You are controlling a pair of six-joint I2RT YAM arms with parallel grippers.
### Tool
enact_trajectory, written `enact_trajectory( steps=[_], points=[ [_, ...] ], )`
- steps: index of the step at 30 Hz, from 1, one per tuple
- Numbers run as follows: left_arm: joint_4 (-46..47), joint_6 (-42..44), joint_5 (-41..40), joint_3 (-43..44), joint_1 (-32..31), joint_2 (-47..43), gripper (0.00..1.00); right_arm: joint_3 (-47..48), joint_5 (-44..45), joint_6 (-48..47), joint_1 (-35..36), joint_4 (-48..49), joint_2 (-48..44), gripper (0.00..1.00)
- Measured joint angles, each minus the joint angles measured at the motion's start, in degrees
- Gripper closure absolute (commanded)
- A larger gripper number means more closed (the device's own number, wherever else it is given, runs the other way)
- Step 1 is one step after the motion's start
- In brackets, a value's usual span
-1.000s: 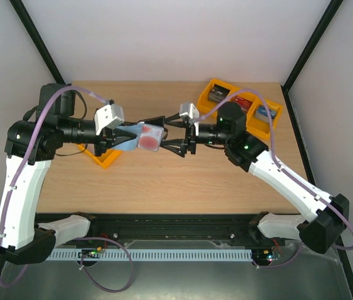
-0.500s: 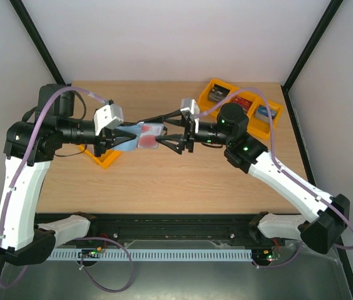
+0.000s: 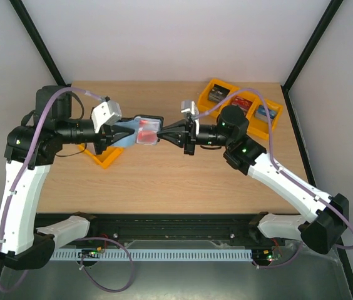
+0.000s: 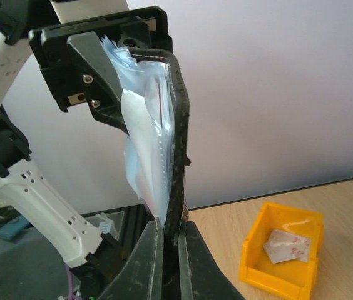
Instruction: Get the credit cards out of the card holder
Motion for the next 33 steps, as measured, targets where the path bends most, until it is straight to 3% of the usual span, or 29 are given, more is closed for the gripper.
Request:
enact_trajectory(
  steps=[2,6,10,14,15,18,21,26,30,33],
  points=[
    [1.3,-0.8,-0.3,-1.1,0.2,-0.1,0.98,-0.2,-0.3,0.2,0.0,-0.1,-0.2,0.61],
    [0.7,-0.7,1.0,-2.0,0.5,0.2,0.98,-0.3,-2.1,1.1,0.0,0.8,0.0,0.55],
    [-0.2,0.0,3.5,-2.0,0.7,0.4,0.98,-0.3,-3.0,3.7,0.2,4.1,1.4,0.62],
    [-1.0,0.5,4.8,-2.0,0.7,0.4,0.98,-0.3,-2.8,5.7,0.5,6.9,2.3,0.97],
    [-1.0,0.6,5.0,-2.0,0.7,0.4,0.98,-0.3,-2.8,6.3,0.6,7.4,2.4,0.98],
    [-1.1,0.7,5.2,-2.0,0.7,0.4,0.94,-0.3,-2.9,6.8,0.7,7.6,2.5,0.98],
    [0.0,-1.2,4.1,-2.2,1.2,0.3,0.6,-0.3,-1.7,6.3,0.8,7.3,2.5,0.98],
    [8.4,-10.1,-9.0,-7.1,3.6,-1.1,0.4,0.5,8.1,3.9,0.7,-0.2,2.0,0.99],
    [14.2,-15.6,-22.7,-11.6,6.1,-1.3,0.35,4.9,23.9,4.1,0.7,-10.9,3.7,0.98],
    [16.1,-17.9,-27.6,-12.6,7.1,-1.1,0.47,9.9,35.6,5.6,0.8,-18.0,7.1,0.98]
  ],
)
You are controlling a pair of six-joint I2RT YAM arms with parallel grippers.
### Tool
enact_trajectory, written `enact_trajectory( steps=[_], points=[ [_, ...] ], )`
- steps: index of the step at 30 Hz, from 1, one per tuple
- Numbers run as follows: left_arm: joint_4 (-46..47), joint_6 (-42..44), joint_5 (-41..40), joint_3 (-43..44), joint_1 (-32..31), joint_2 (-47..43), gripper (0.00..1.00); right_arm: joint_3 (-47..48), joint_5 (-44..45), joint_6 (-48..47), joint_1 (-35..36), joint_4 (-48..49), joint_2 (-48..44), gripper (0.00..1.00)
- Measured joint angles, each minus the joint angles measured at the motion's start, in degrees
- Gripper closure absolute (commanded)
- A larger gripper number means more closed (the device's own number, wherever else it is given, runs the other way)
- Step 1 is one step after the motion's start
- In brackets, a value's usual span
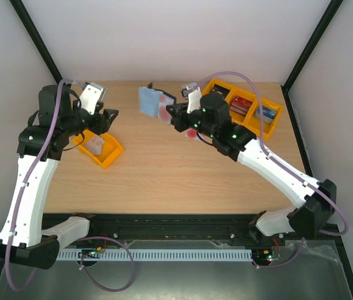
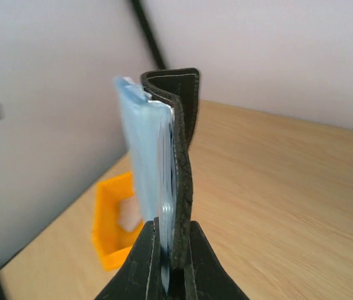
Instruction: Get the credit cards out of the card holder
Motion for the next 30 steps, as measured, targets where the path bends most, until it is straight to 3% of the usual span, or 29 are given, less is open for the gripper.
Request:
enact_trajectory(
  steps=[2,6,10,13,18,30],
  points=[
    [0.8,-0.8,0.9,0.0,0.0,0.0,0.58,2.3,6.5,1.2,0.2,-3.7,2.1,0.98],
    [1.6,-2.0,12.0,-0.6,-0.3,0.0,0.77,3.8,14.3,2.7,2.2,-8.2,5.2,0.98],
    [3.5,-5.0,21.8,-4.6,-1.8,0.5,0.75,4.7,13.0,2.7,4.6,-9.3,7.0,0.98],
    [4.5,-6.9,24.3,-6.7,-3.1,2.0,0.68,4.7,8.0,3.0,5.2,-8.1,7.1,0.98],
    [6.3,-10.2,25.7,-7.8,-4.7,4.2,0.65,4.3,-2.1,5.2,5.3,-1.6,7.1,0.98],
    [9.0,-12.7,22.3,-8.8,-3.3,3.7,0.63,0.3,-12.5,7.7,3.9,6.4,6.9,0.98]
  ],
)
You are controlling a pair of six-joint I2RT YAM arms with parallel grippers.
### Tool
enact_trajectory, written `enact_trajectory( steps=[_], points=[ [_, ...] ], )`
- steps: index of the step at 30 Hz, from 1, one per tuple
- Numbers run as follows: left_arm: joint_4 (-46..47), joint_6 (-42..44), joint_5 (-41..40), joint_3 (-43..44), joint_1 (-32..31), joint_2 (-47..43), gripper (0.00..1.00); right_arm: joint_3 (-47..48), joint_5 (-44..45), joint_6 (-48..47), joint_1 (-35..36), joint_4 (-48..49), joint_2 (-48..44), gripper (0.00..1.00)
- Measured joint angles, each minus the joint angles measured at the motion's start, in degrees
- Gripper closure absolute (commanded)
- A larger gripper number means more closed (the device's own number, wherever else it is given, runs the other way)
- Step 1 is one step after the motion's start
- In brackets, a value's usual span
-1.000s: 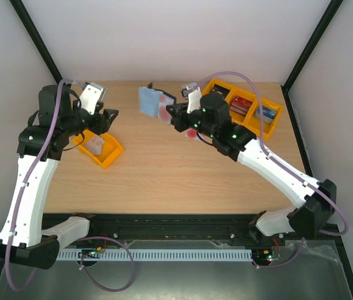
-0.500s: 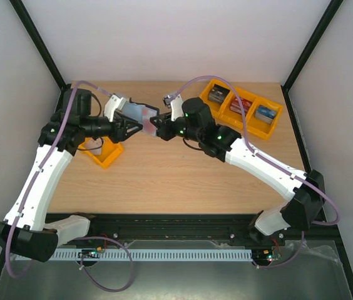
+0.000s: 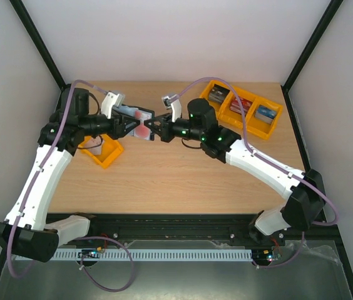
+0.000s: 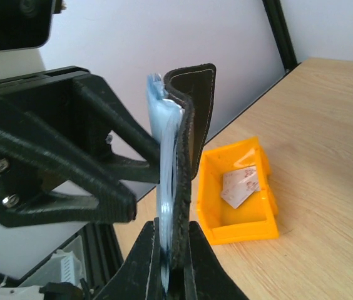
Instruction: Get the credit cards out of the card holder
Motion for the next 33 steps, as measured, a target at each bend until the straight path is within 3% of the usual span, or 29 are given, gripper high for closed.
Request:
enact_trajectory(
  steps=[13,23,33],
  points=[
    [1.0,-0.3,4.6,-0.9,1.0,-2.0,0.55,-5.1,-9.6,5.8,-2.5,10.1,-1.4,0.98],
    [1.8,-0.5,11.0,-1.0,1.6,-2.3,0.51,-6.6,-11.9,10.9,-3.7,16.3,-2.8,0.98],
    [1.8,-0.4,12.0,-0.9,2.8,-1.2,0.64,-5.8,-11.9,12.4,-3.5,18.8,-0.3,0.98]
  ],
)
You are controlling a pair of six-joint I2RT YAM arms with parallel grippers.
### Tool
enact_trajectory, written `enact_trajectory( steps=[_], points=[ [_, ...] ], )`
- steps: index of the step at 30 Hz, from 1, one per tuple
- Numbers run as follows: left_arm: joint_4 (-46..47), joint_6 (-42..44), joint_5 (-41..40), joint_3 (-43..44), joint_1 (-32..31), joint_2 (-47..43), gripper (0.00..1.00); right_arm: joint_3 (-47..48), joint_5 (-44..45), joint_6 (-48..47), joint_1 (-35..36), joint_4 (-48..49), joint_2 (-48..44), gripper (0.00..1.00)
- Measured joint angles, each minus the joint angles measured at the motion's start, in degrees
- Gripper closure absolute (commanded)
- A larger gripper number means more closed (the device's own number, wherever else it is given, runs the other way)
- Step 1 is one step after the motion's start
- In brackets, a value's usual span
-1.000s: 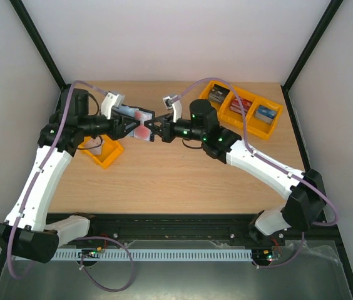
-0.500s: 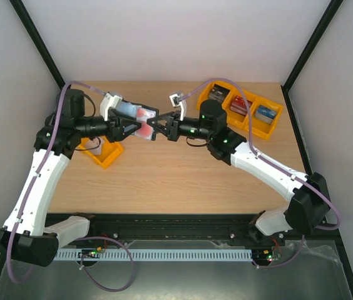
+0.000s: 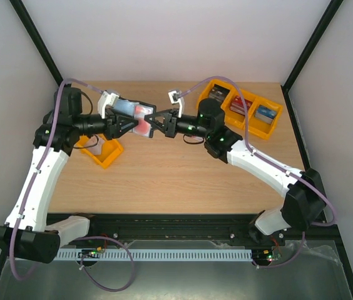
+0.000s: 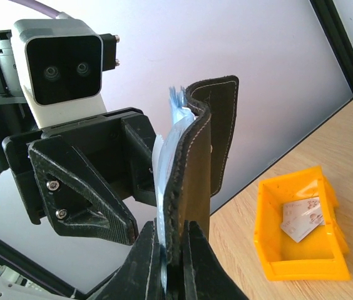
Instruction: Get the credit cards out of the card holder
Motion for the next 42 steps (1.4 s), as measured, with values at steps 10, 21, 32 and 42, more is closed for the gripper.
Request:
enact_trajectory(
  steps=[10,21,32,42],
  points=[
    [-6.0,6.4,-0.3,5.9,0.9,1.1,0.78,4.7,0.2,-3.3,-0.1,-2.7,1.8,0.98],
    [-9.3,8.3,-2.8,7.6,1.2,2.6,0.65,6.0,-1.1,-5.7,-0.7,-4.0,3.9,0.98],
    [-5.4,0.1,-2.2,10.6,3.2,4.0,0.94,8.9,-1.0,-5.7,-0.9,0.9,6.8,0.98],
    [-1.6,-3.1,-2.7,9.3,4.3,2.6,0.98,8.6,-2.5,-2.6,-1.6,4.8,7.3,0.98]
  ],
)
